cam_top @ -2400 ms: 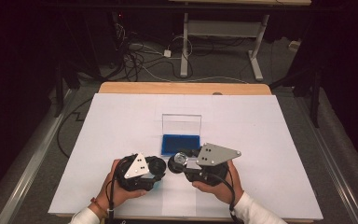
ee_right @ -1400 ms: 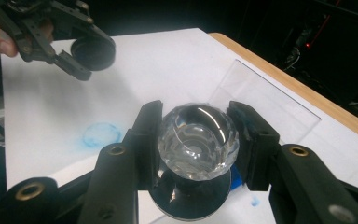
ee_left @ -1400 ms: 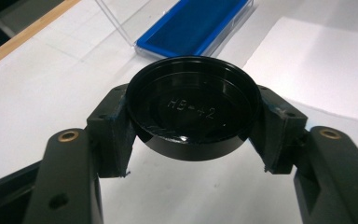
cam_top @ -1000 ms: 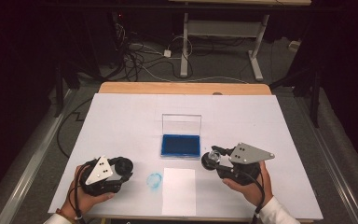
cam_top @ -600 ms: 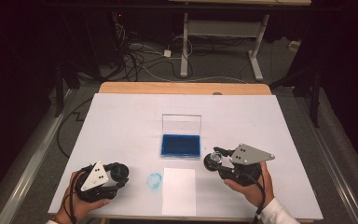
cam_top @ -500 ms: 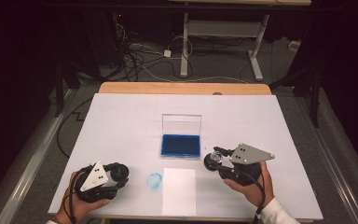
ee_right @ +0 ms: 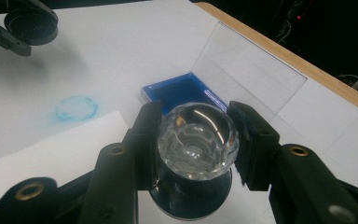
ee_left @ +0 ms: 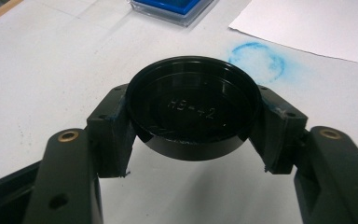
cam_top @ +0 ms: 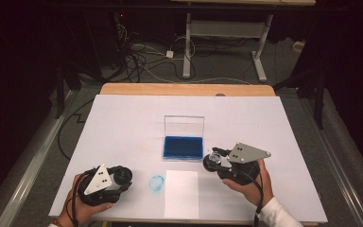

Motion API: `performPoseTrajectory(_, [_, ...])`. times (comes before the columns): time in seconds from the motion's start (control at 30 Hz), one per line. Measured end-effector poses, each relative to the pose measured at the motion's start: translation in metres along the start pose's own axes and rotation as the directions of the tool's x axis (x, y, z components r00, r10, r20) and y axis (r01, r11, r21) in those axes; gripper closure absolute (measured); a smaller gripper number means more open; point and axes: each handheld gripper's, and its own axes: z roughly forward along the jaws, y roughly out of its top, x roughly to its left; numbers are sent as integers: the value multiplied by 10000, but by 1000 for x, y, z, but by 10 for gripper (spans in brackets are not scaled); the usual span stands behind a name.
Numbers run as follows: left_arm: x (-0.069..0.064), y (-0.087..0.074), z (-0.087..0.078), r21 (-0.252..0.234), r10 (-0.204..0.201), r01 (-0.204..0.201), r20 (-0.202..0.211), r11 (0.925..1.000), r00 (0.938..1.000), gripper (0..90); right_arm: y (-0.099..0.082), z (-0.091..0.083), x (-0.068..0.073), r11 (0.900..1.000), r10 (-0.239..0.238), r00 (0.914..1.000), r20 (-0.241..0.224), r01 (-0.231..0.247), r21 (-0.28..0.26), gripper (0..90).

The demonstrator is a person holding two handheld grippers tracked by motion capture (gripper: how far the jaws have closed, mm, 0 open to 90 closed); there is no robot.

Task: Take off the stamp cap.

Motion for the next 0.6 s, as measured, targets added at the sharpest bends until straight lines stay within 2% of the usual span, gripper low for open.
performPoseTrajectory(0.6, [2, -2, 4, 212, 28, -31, 116, 9998, 9999, 366, 11, 28, 2, 9997, -91, 9997, -224, 96, 221, 574])
